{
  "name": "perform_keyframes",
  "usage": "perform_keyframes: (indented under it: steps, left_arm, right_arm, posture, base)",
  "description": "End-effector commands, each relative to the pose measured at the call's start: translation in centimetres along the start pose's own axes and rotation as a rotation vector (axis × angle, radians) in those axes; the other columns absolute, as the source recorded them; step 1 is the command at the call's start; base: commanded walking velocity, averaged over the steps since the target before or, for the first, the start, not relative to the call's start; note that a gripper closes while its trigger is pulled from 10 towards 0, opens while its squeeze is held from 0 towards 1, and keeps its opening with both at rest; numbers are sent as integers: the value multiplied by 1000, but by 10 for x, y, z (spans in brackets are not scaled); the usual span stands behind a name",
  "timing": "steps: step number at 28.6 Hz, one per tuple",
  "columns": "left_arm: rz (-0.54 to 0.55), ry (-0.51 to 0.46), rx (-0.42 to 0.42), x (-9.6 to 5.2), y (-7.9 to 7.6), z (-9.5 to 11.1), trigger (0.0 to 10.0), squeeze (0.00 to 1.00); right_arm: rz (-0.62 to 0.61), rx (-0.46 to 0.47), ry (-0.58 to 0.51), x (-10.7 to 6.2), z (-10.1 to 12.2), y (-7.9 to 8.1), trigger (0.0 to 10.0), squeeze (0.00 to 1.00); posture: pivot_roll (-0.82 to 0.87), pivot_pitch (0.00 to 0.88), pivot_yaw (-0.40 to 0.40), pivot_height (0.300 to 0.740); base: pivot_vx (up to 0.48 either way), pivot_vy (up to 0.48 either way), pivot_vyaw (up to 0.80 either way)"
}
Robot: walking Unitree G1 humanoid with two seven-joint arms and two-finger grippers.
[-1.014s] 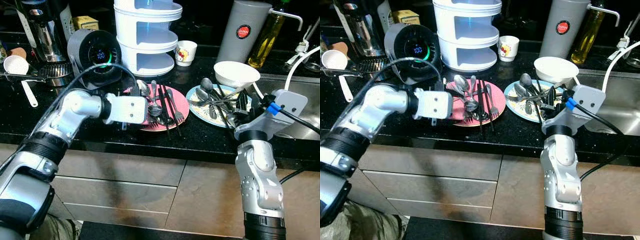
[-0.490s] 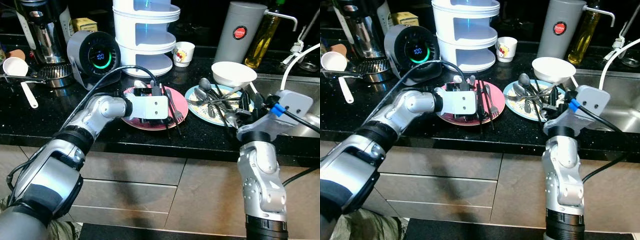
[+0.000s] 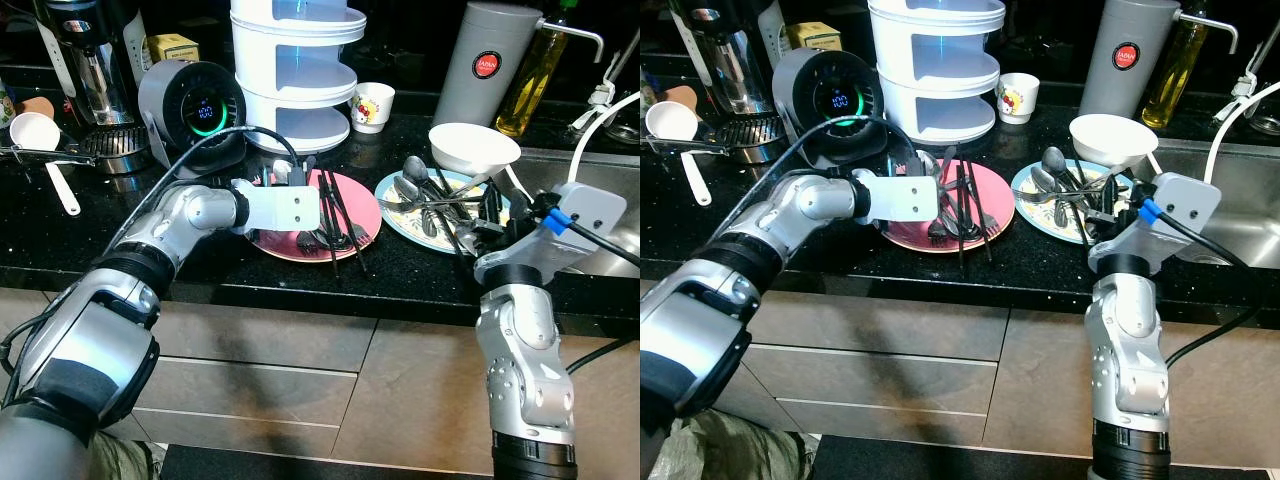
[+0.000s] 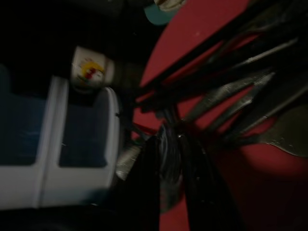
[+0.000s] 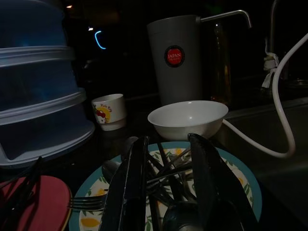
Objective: Kitchen organization
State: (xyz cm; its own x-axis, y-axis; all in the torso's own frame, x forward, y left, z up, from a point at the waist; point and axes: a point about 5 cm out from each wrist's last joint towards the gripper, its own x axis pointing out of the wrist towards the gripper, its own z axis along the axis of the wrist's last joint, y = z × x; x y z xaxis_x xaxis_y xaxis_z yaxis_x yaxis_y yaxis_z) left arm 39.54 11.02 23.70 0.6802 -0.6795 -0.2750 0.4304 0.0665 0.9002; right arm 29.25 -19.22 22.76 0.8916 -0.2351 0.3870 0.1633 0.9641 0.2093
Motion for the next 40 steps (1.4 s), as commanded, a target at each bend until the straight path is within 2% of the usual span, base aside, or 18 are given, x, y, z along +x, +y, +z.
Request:
perform_keyframes:
  steps: [1, 10, 11, 12, 16, 20, 22, 23, 24, 25, 26, 27, 29, 30, 34, 37, 39, 40]
  left_arm:
    - [-15, 5, 48, -2, -2, -1, 0, 0]
    - [238, -75, 16, -14, 20, 8, 0, 0]
    - [371, -98, 5, -21, 33, 11, 7529, 0]
    - [432, -109, 0, -24, 39, 13, 10000, 0]
    - [607, -165, -48, -38, 53, 18, 10000, 0]
    - [681, -258, -140, -45, 50, 26, 10000, 0]
    - [742, -307, -365, -48, 48, 23, 10000, 0]
    - [742, -307, -365, -48, 48, 23, 10000, 0]
    - [786, -327, -481, -51, 49, 21, 10000, 0]
    - [786, -327, -481, -51, 49, 21, 10000, 0]
    - [821, -363, -625, -53, 50, 19, 10000, 0]
    - [821, -363, -625, -53, 50, 19, 10000, 0]
    - [871, -424, -855, -57, 52, 15, 10000, 0]
    - [871, -424, -855, -57, 52, 15, 10000, 0]
    - [894, -561, -1326, -65, 52, 1, 10000, 0]
    - [882, -604, -1411, -68, 53, -1, 10000, 0]
    - [801, -731, -1587, -74, 50, -4, 10000, 0]
    - [801, -731, -1587, -74, 50, -4, 10000, 0]
  right_arm:
    - [-1, 5, 7, 1, 0, 0, 10000, 0]
    - [-6, 6, 7, 0, 0, 0, 10000, 0]
    - [-4, 6, 7, 0, 0, 0, 10000, 0]
    - [-4, 6, 8, 0, 0, 0, 10000, 0]
    - [-2, 8, 5, 2, 0, 0, 10000, 0]
    - [3, 10, 3, 2, 0, 1, 10000, 0]
    - [5, 10, 0, 2, 1, 1, 10000, 0]
    - [5, 10, 0, 2, 1, 1, 10000, 0]
    - [3, 10, -2, 2, 1, 1, 10000, 0]
    - [3, 10, -2, 2, 1, 1, 10000, 0]
    - [2, 10, -3, 2, 1, 1, 10000, 0]
    - [2, 10, -3, 2, 1, 1, 10000, 0]
    - [1, 11, -4, 2, 1, 1, 10000, 0]
    - [1, 11, -4, 2, 1, 1, 10000, 0]
    - [3, 15, -6, 2, 2, 0, 10000, 0]
    - [3, 16, -6, 2, 2, 0, 10000, 0]
    - [2, 18, -5, 2, 2, 0, 10000, 0]
    - [2, 18, -5, 2, 2, 0, 10000, 0]
  posture:
    - [-3, 13, -13, 740]
    - [2, 12, -8, 740]
    - [2, 12, -8, 740]
    - [2, 12, -8, 740]
    - [2, 12, -8, 740]
    - [14, 11, -18, 740]
    - [10, 5, -11, 740]
    - [10, 5, -11, 740]
    - [9, 4, -9, 740]
    - [9, 4, -9, 740]
    - [9, 4, -9, 740]
    - [9, 4, -9, 740]
    - [4, 0, -9, 740]
    - [4, 0, -9, 740]
    - [3, 0, -11, 740]
    - [3, 0, -11, 740]
    - [3, 0, -8, 740]
    - [3, 0, -8, 740]
  base:
    - [0, 0, 0]
    - [0, 0, 0]
    - [0, 0, 0]
    - [0, 0, 0]
    - [0, 0, 0]
    - [0, 0, 0]
    - [0, 0, 0]
    - [0, 0, 0]
    - [0, 0, 0]
    - [0, 0, 0]
    - [0, 0, 0]
    - [0, 0, 0]
    - [0, 0, 0]
    - [0, 0, 0]
    - [0, 0, 0]
    - [0, 0, 0]
    - [0, 0, 0]
    - [0, 0, 0]
